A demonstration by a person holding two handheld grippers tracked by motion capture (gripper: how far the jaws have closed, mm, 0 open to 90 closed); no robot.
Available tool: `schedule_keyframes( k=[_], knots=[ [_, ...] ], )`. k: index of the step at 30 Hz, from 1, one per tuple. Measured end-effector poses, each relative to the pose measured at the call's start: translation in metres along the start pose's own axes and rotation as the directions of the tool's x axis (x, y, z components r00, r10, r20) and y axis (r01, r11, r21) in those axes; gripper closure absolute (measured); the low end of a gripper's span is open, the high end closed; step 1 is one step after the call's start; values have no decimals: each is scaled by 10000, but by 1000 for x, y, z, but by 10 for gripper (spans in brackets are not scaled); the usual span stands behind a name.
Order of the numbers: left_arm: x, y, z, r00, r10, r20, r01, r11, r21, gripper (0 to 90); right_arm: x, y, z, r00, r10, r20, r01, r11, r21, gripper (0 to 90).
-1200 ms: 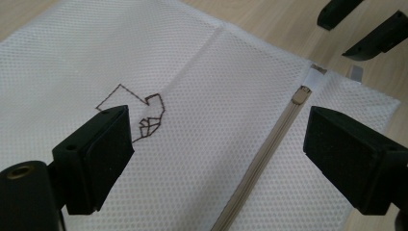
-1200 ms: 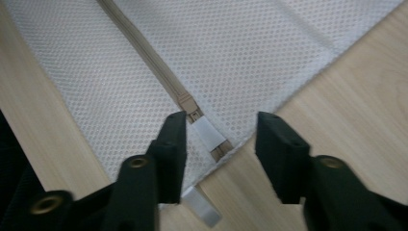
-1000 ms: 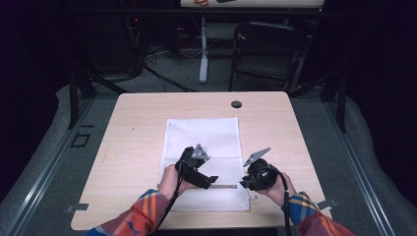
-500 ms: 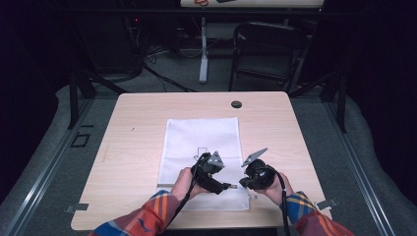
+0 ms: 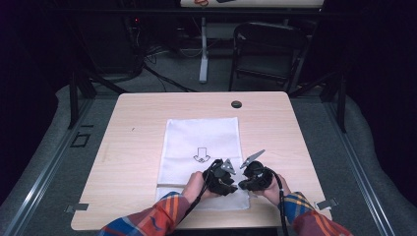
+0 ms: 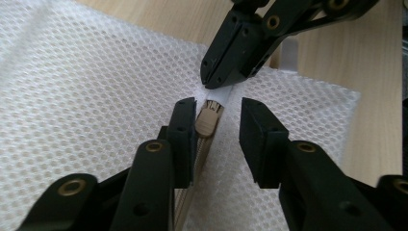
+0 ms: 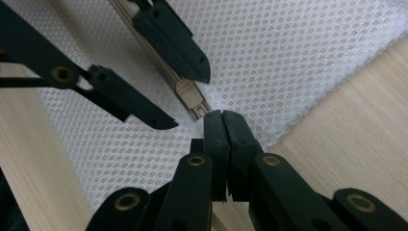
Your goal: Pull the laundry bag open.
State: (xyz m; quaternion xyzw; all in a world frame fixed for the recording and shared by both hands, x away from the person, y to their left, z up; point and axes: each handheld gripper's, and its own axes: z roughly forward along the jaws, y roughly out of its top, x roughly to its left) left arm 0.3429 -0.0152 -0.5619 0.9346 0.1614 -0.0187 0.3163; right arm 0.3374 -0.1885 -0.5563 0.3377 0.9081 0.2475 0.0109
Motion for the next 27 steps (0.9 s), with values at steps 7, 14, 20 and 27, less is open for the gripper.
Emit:
schedule_keyframes(
  k=[7, 14, 20, 27],
  knots=[
    [1, -1, 5, 9999, 49, -155, -50, 10000, -73, 766, 3, 1, 0, 9995, -229, 202, 228, 9997, 78, 890],
    [-2, -3, 5, 9980, 563, -287, -568, 9982, -168, 814, 4, 2, 1, 9998, -35, 196, 34, 10000, 84, 900],
    [0, -3, 3, 9985, 504, -225, -506, 9987, -81, 817, 3, 1, 1, 9996, 168, 220, -173, 9996, 230, 900],
    [1, -4, 2, 9988, 467, -144, -468, 9988, -119, 817, 3, 1, 1, 9994, 258, 212, -261, 9995, 174, 900]
  ],
)
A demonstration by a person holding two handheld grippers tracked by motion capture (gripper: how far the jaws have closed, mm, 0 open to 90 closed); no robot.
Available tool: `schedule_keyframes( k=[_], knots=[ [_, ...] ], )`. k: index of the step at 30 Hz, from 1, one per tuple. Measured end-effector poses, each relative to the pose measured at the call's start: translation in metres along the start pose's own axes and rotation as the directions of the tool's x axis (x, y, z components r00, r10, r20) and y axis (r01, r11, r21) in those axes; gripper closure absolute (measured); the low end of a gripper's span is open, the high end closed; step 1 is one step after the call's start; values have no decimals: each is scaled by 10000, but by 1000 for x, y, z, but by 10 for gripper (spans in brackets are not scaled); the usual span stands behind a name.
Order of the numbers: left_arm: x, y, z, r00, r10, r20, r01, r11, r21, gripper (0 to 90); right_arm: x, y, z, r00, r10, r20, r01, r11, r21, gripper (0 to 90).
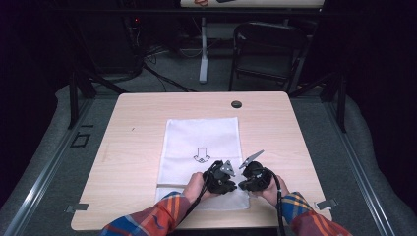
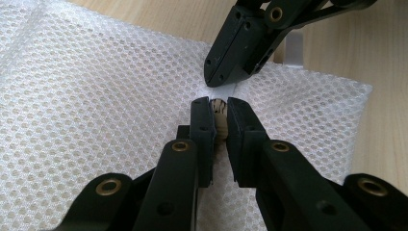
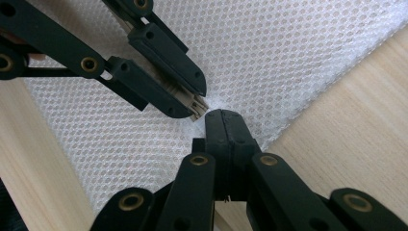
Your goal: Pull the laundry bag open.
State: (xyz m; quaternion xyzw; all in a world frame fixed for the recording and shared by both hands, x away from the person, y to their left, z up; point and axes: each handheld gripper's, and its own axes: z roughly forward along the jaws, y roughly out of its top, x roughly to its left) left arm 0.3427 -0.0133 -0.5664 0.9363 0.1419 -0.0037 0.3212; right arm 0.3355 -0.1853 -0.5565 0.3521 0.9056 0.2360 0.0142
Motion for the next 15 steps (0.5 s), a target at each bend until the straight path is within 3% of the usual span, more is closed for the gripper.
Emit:
schedule_keyframes(
  k=[12, 15],
  knots=[
    [1, -2, -1, 9999, -36, 107, 36, 10000, -12, 817, 0, 1, -1, 9999, -142, 20, 142, 9997, 182, 900],
    [2, -3, -2, 9998, -48, 208, 50, 9999, -89, 817, 0, 0, 0, 10000, 7, 26, -7, 10000, 48, 900]
  ],
)
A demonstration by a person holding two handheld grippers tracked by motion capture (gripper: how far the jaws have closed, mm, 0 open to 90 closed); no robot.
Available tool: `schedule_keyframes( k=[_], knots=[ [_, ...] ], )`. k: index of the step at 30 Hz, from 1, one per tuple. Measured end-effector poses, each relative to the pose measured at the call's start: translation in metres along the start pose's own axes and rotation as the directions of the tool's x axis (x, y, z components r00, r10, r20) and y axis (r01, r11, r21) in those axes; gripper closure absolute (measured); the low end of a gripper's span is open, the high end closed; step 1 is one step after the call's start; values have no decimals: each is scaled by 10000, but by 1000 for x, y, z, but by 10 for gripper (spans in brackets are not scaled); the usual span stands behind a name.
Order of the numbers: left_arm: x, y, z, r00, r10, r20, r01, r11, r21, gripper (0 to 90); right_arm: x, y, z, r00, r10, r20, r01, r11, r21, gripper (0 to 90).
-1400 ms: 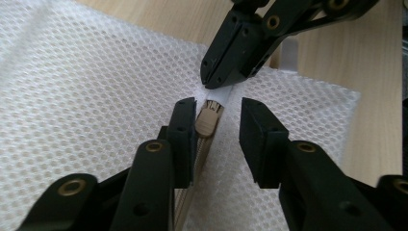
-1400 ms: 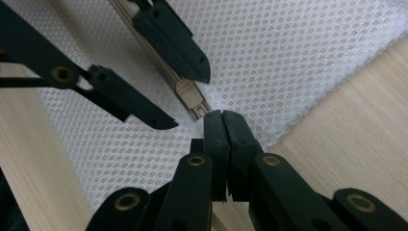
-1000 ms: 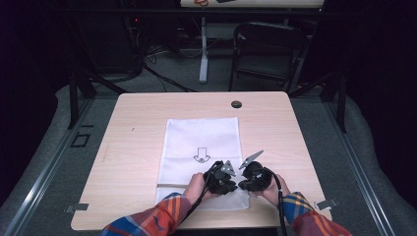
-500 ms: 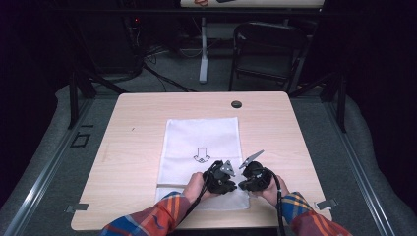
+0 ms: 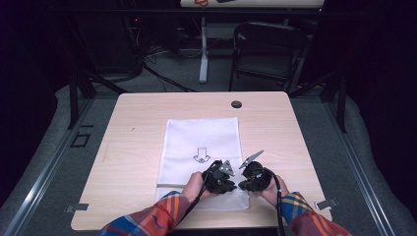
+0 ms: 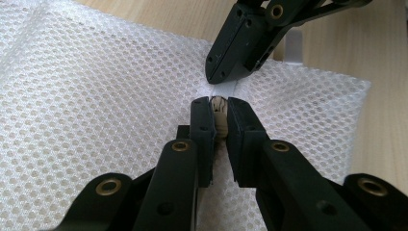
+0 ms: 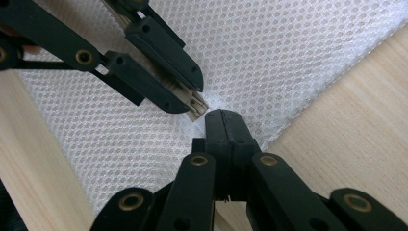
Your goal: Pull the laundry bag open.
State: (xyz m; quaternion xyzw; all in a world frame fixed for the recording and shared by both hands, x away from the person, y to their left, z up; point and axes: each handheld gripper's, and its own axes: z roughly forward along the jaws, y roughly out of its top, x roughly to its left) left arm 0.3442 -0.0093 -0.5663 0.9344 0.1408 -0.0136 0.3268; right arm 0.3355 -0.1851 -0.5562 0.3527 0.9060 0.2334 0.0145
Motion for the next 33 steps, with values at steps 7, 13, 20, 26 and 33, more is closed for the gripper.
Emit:
schedule_keyframes(
  k=[7, 13, 20, 26, 33],
  knots=[
    [0, 0, 0, 10000, 61, -78, -60, 10000, 77, 817, -1, 0, 0, 10000, 33, -59, -33, 10000, 11, 900],
    [1, -2, -2, 9999, 130, -104, -130, 9999, 79, 817, -1, 0, 0, 10000, 43, -20, -43, 10000, -4, 900],
    [3, -4, -4, 10000, 38, -40, -38, 10000, 83, 816, -1, 1, -1, 9999, -132, -23, 132, 9998, 173, 900],
    [4, -5, -8, 10000, 89, -28, -88, 9998, 152, 816, -1, 1, -1, 9999, -113, -61, 114, 9998, 157, 900],
    [9, -12, -17, 10000, -75, 36, 74, 9998, 195, 815, -1, 1, -1, 9998, -209, 18, 208, 9995, 247, 900]
  ],
)
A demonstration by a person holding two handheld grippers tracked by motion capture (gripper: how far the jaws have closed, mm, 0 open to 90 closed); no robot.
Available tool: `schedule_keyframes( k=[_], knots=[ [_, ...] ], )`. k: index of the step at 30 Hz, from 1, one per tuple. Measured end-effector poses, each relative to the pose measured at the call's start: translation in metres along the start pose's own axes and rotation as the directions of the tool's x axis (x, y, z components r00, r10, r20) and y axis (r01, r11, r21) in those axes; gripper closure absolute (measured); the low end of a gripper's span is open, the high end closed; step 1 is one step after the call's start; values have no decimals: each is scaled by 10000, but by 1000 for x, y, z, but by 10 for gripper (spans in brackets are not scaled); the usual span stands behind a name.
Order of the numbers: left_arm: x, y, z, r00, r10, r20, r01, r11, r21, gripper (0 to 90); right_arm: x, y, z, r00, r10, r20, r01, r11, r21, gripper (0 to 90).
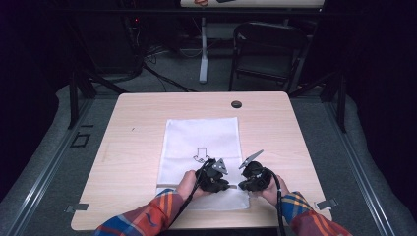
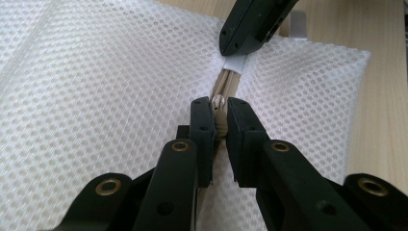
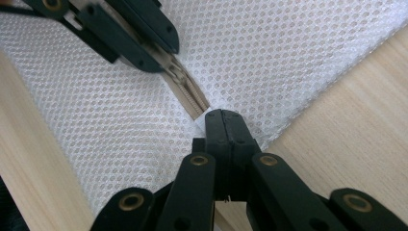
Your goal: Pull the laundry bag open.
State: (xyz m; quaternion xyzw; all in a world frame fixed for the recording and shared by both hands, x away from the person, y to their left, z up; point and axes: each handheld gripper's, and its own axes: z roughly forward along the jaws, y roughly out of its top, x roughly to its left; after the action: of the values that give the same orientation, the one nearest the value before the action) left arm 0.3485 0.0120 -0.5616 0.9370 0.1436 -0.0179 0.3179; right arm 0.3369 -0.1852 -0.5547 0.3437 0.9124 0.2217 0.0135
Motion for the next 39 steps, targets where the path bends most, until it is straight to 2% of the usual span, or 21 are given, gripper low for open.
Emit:
schedule_keyframes(
  k=[5, 10, 11, 15, 16, 18, 19, 21, 23, 25, 26, 30, 32, 33, 39],
  knots=[
    [-1, -1, 1, 9999, 61, -99, -60, 10000, 76, 814, 1, 1, 1, 10000, -33, -1, 33, 10000, -61, 900],
    [0, -2, 3, 10000, 32, -82, -31, 10000, 58, 812, 3, 1, 0, 9989, -456, 122, 456, 9990, -10, 900],
    [-1, -1, 3, 9999, 91, -123, -91, 10000, 34, 812, 3, 1, 0, 9996, -285, 59, 286, 9994, -175, 900],
    [-1, -1, 5, 9998, 196, -99, -196, 9998, -66, 812, 8, 6, -1, 9992, -403, 56, 406, 9978, -531, 900],
    [-1, -1, 5, 9998, 209, -34, -209, 9998, -76, 812, 10, 7, 0, 9995, -305, 85, 310, 9969, -718, 900],
    [-1, -1, 5, 9998, 192, -13, -192, 9998, -33, 812, 12, 10, 1, 9990, -438, 112, 445, 9967, -675, 900],
    [-1, -1, 5, 9998, 205, -31, -205, 9998, -51, 811, 13, 11, 3, 9994, -334, 113, 342, 9966, -752, 900],
    [-2, 0, 5, 9997, 238, -51, -238, 9997, -43, 812, 12, 12, 7, 9991, -372, 209, 382, 9981, -490, 900],
    [-2, 0, 5, 9997, 244, -60, -245, 9997, -42, 812, 10, 11, 10, 10000, -70, -8, 69, 9971, -757, 900],
    [-2, 0, 5, 9997, 239, -56, -239, 9997, -47, 813, 8, 11, 9, 9996, -292, 22, 293, 9980, -556, 900],
    [-2, 0, 5, 9996, 265, -79, -266, 9996, -54, 813, 10, 10, 10, 9997, -238, 8, 238, 9973, -700, 900],
    [-3, 0, 5, 9991, 354, -222, -355, 9994, -5, 814, 12, 10, 10, 9993, -354, 150, 364, 9969, -698, 900],
    [-3, 0, 4, 9994, 251, -227, -248, 9996, 100, 815, 11, 10, 10, 9994, -314, 124, 321, 9970, -697, 900],
    [-3, 0, 4, 9996, 201, -199, -201, 9998, 44, 815, 10, 11, 8, 9988, -480, 129, 486, 9975, -507, 900],
    [-1, -1, 3, 9998, 106, -138, -105, 9999, 12, 815, 10, 11, 8, 9974, -695, 201, 702, 9968, -377, 900]
  ],
)
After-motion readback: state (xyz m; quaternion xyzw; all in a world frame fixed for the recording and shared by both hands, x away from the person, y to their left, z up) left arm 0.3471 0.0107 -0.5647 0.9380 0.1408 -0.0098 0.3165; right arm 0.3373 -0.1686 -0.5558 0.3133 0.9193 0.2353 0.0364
